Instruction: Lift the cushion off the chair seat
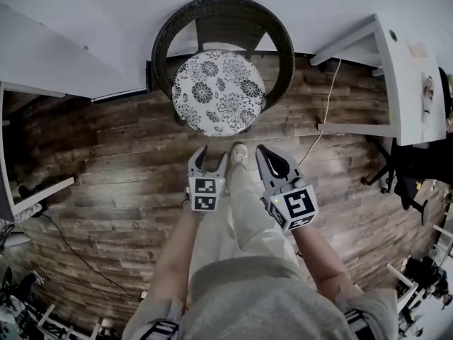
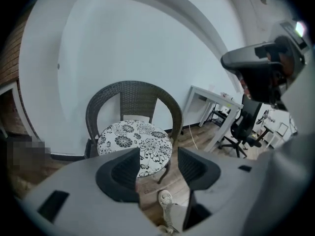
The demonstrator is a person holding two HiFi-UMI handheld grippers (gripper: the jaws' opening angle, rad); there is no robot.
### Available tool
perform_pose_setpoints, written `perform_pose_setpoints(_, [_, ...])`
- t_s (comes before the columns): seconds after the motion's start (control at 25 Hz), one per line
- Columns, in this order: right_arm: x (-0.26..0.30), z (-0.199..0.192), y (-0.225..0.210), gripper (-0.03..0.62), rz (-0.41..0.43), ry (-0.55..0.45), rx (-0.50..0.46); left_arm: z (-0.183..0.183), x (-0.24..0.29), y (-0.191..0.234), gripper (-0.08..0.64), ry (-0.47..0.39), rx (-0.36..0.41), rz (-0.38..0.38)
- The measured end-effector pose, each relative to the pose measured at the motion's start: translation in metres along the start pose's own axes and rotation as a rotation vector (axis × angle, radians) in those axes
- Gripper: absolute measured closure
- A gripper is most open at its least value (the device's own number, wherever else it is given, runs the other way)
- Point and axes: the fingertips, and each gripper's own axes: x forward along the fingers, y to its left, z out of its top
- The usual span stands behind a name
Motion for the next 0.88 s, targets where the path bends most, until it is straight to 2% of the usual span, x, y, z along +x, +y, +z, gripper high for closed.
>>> perform_pose_setpoints(0.24, [0.026, -0.033, -0.035, 0.595, -0.008, 0.043, 0.030, -0.041, 0.053, 0.017, 0.332, 0.097, -0.031, 0.041])
perform_pose_setpoints(0.88, [0.065, -0.106, -0.075, 0.595, 0.005, 0.137, 0.083, -0.114, 0.143, 0.054, 0.331, 0.211, -0.098, 0.138])
